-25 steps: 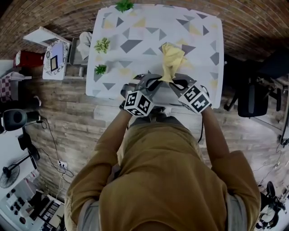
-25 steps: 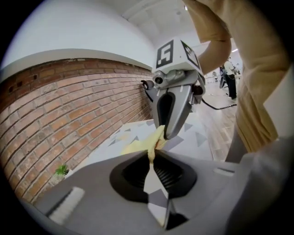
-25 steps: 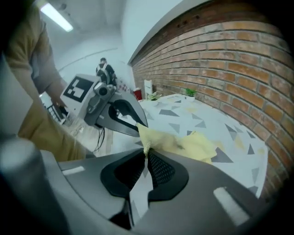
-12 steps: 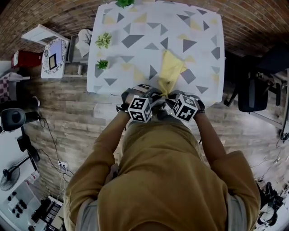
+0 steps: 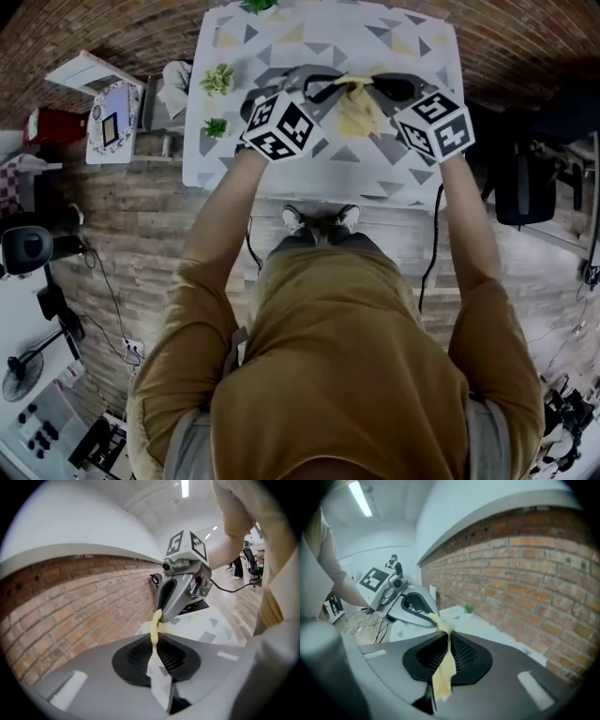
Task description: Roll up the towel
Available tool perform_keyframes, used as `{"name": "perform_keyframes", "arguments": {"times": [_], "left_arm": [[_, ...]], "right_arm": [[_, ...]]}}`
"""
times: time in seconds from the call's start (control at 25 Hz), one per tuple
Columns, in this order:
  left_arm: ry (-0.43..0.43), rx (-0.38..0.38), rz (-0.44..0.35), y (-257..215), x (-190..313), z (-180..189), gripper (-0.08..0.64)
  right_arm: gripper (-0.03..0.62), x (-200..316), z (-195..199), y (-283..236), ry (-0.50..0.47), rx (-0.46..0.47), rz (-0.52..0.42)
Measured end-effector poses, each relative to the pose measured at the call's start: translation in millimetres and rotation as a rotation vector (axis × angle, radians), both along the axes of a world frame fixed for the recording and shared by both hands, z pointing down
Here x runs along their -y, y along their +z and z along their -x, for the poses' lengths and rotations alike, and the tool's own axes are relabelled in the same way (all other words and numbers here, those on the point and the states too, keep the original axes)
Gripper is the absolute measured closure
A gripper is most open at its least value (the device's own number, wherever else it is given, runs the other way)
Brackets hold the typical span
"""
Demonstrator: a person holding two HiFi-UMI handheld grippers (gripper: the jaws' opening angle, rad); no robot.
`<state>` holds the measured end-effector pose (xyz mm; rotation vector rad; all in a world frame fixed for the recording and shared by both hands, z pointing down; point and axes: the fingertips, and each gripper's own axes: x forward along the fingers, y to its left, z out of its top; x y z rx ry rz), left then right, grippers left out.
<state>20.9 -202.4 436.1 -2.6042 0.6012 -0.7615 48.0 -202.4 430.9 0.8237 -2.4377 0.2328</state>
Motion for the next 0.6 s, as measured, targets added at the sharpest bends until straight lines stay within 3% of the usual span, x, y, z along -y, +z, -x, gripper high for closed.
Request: {"name": "perform_keyframes", "arguments": {"times": [0.12,0.2,0.32,0.44,0.6], "left_arm": [[-0.012,-0.023,-0.231,-88.3,22.9,3.2,0.474],[-0.006,-0.041,-0.367,-131.6,15.6,5.5,0.474],[0.01,-0.011,-0.457,-148.2,-8.7,9.3,0.474],[0.049,0.075,-0.39,-95.9,-34.2,15.1,0.474],[0.099,0.187,-0.157,27.9,-76.7,28.0,0.474]], "right_arm": [[0.568,27.2,-0.3,-104.9,0.014,0.015,-0.285],[0.568,18.0,3.4,-154.6,-0.006,-0.028,-0.49],[0.568,-9.5,11.3,-164.6,-0.05,-0.144,-0.654],[0.568,-34.0,16.7,-101.9,-0.096,-0.227,-0.585],[0.568,-74.7,18.9,16.7,-0.141,-0.294,-0.345]]}}
